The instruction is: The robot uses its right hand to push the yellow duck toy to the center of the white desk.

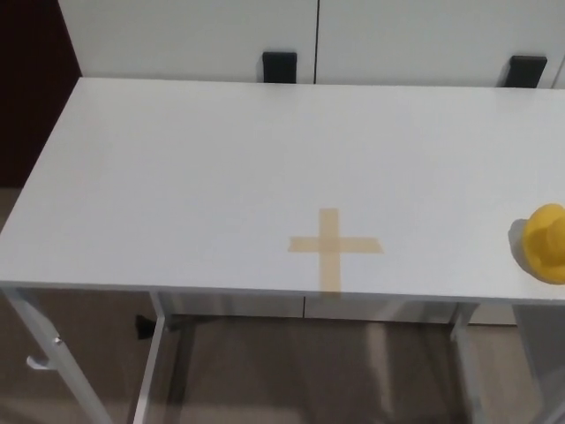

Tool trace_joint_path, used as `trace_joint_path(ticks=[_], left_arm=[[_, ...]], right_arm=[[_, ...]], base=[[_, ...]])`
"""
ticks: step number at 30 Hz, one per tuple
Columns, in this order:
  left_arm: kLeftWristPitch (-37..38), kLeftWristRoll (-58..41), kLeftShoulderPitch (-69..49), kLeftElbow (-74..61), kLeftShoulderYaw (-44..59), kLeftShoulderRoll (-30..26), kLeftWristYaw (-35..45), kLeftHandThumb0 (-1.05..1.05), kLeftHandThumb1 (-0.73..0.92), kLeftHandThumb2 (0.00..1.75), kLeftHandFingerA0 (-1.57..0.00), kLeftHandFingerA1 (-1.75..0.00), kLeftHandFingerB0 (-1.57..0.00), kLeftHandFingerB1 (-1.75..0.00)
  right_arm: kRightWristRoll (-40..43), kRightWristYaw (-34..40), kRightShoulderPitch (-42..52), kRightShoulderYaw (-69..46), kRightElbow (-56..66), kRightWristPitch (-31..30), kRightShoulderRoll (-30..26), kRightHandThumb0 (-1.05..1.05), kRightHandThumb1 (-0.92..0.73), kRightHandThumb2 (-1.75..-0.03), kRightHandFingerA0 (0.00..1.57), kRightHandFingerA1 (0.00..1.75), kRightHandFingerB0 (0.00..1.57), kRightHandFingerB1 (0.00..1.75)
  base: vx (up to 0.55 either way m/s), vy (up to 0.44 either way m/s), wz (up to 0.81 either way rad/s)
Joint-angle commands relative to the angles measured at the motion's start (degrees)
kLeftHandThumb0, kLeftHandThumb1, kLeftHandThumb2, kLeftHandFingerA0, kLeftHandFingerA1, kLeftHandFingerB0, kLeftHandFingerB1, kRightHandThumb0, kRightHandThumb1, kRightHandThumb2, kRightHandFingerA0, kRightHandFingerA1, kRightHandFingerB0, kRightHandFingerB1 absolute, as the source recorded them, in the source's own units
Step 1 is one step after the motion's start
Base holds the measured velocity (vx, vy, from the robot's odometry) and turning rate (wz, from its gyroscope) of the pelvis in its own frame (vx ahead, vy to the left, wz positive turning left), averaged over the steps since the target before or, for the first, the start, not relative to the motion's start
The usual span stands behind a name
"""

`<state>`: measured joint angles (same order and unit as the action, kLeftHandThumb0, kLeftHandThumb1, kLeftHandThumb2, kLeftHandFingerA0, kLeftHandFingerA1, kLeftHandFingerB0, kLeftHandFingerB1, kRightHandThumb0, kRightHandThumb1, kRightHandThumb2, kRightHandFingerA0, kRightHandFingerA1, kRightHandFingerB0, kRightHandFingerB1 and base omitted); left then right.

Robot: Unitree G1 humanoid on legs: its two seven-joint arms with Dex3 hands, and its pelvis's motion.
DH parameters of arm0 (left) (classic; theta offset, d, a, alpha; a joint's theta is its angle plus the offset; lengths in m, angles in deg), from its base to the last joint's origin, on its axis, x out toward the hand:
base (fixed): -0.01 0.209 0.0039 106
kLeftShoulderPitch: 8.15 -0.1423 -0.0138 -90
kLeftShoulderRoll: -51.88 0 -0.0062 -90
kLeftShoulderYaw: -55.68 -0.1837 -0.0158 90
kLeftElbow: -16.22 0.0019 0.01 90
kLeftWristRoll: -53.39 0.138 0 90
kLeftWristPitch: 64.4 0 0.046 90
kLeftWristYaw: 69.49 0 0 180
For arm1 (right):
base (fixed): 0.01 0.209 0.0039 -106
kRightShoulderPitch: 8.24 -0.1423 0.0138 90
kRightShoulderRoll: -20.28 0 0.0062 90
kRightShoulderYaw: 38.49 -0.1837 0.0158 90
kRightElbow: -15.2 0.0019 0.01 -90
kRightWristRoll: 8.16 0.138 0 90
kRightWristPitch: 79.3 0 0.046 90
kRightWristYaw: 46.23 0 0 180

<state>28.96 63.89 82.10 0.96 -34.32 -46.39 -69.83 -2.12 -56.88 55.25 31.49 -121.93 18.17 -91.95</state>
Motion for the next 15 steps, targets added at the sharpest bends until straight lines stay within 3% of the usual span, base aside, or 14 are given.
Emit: trace_joint_path(ticks=[1,4,5,11,12,15], left_arm=[[0.39,-0.08,0.51,0.26,0.27,-0.52,-0.05,-0.15,0.64,0.78,-0.85,-0.74,-0.84,-0.64],[0.27,-0.01,0.61,0.40,0.25,-0.48,-0.02,-0.16,0.67,0.77,-0.86,-0.72,-0.83,-0.60],[0.41,0.00,0.39,0.24,0.20,-0.44,-0.01,-0.16,0.66,0.76,-0.87,-0.79,-0.82,-0.63],[0.46,-0.28,0.46,0.31,0.43,0.23,-0.12,-0.15,0.66,0.68,-0.86,-0.75,-0.83,-0.62],[0.40,-0.36,0.50,0.32,0.50,0.26,0.02,-0.14,0.66,0.78,-0.86,-0.73,-0.82,-0.63],[0.58,-0.34,0.46,0.16,0.54,0.15,0.33,-0.11,0.63,0.82,-0.85,-0.75,-0.81,-0.62]], right_arm=[[-1.09,0.41,2.13,2.49,6.49,-6.12,1.46,-0.96,-0.92,-1.28,0.00,0.13,0.00,0.07],[-1.22,-0.70,2.58,3.70,7.23,-6.32,1.99,-0.96,-0.92,-1.27,0.00,0.16,0.00,0.08],[-1.72,-0.91,2.49,4.39,6.59,-5.19,2.33,-0.83,-0.87,-1.23,0.00,0.27,0.00,0.20],[-3.21,1.71,1.11,7.05,3.73,-4.59,5.85,-0.79,-0.81,-1.19,0.00,0.26,0.03,0.27],[-3.46,2.12,0.89,7.54,3.49,-4.86,6.60,-0.77,-0.79,-1.18,0.00,0.28,0.07,0.28],[-3.94,2.87,0.54,8.41,3.11,-5.07,8.07,-0.77,-0.79,-1.18,0.00,0.29,0.08,0.28]], base=[[0.00,0.000,0.00],[0.00,0.000,0.00],[0.00,0.000,0.00],[0.00,0.000,0.00],[0.00,0.000,0.00],[0.00,0.000,0.00]])
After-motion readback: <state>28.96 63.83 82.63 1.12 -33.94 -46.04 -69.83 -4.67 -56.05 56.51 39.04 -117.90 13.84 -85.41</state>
